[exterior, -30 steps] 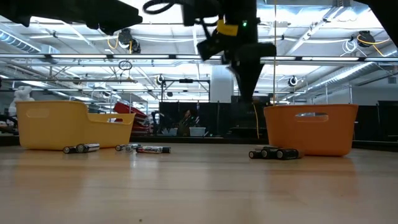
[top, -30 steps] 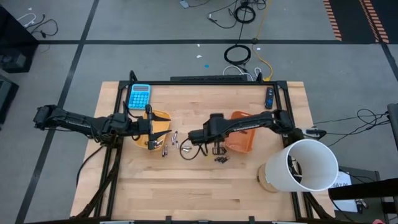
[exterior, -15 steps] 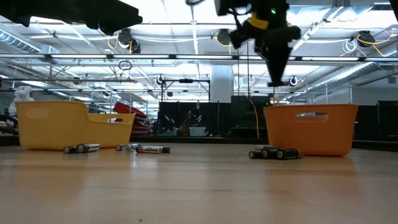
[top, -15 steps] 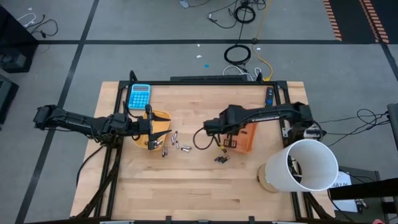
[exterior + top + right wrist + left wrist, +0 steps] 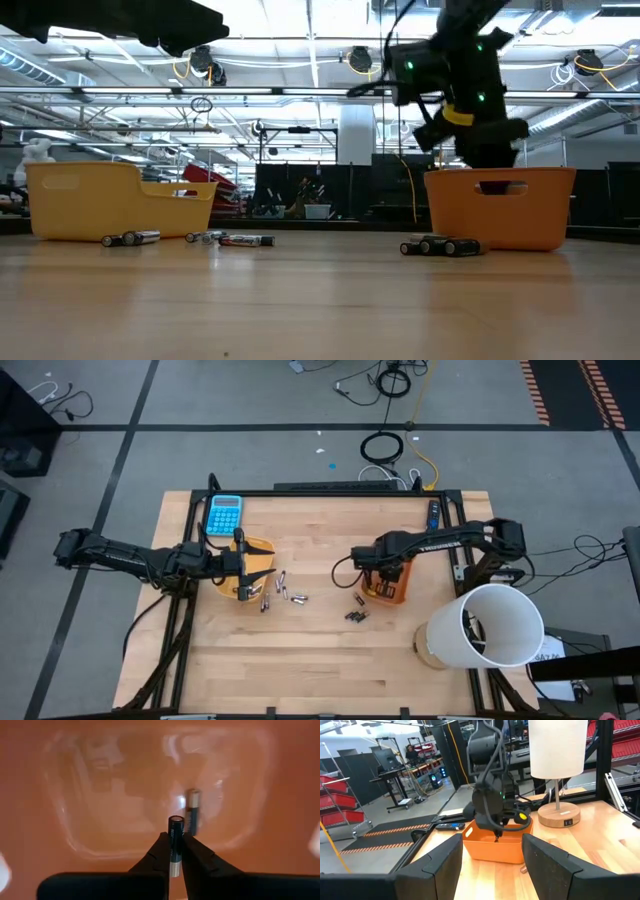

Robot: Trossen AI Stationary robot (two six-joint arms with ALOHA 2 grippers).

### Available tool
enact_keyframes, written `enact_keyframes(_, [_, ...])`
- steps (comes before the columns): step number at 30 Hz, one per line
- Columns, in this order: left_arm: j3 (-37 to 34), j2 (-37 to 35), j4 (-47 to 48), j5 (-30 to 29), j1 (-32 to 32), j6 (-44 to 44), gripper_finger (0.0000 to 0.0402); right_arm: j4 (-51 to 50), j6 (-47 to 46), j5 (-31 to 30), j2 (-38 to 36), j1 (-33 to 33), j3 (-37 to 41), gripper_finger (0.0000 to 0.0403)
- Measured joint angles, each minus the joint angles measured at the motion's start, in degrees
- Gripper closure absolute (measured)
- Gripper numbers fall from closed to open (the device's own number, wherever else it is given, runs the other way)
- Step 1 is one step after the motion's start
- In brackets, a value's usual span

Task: Sort batteries
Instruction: Put the black battery into the orange bin

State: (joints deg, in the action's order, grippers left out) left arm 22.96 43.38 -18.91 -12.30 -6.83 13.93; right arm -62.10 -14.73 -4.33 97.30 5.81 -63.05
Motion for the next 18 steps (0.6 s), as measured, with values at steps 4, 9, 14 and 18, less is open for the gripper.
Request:
enact_keyframes(4, [0.0, 0.0, -0.05, 0.0, 0.0, 0.0, 0.0187, 3.66, 0.92, 0.22, 0.0, 1.37, 3.01, 0.0388])
enact_keyframes(9, [0.0, 0.0, -0.05, 0.0, 0.02, 0.0, 0.0187, 5.23, 0.79, -2.81, -0.01, 3.32, 3.52, 0.0386])
enact_keyframes(14, [0.0, -0.01, -0.04, 0.0, 0.02, 0.0, 0.0187, 6.55, 0.78, -3.94, -0.02, 4.41, 3.52, 0.0377])
enact_keyframes(18, [0.0, 0.0, -0.01, 0.0, 0.0, 0.0, 0.0187, 6.66, 0.8, -3.94, -0.02, 4.67, 3.52, 0.0352])
